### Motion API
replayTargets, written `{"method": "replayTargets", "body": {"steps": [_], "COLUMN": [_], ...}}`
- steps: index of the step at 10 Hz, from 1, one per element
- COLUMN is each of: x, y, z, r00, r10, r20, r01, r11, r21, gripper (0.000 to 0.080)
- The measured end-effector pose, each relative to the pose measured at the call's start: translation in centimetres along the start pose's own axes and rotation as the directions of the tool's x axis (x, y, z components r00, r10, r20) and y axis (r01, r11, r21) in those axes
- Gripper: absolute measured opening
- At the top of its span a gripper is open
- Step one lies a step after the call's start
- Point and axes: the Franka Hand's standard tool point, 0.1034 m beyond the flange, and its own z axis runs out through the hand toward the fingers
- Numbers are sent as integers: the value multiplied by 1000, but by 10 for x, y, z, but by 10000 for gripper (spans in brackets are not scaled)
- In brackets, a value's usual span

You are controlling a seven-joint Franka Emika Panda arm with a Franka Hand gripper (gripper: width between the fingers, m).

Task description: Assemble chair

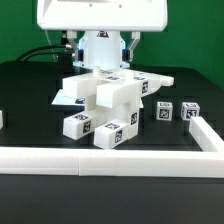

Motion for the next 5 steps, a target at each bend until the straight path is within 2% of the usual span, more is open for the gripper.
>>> {"method": "replayTargets", "body": {"steps": [1, 3, 4, 5], "x": [-1, -8, -12, -21], "y": [1, 7, 5, 7], "z": [1, 3, 2, 0], "r00": [994, 919, 850, 767], "r10": [-108, -393, -526, -641], "r20": [3, 19, 26, 29], "r01": [108, 393, 526, 641], "r11": [994, 919, 851, 768], "r21": [-3, -1, -2, 14], "gripper": [649, 649, 649, 649]}}
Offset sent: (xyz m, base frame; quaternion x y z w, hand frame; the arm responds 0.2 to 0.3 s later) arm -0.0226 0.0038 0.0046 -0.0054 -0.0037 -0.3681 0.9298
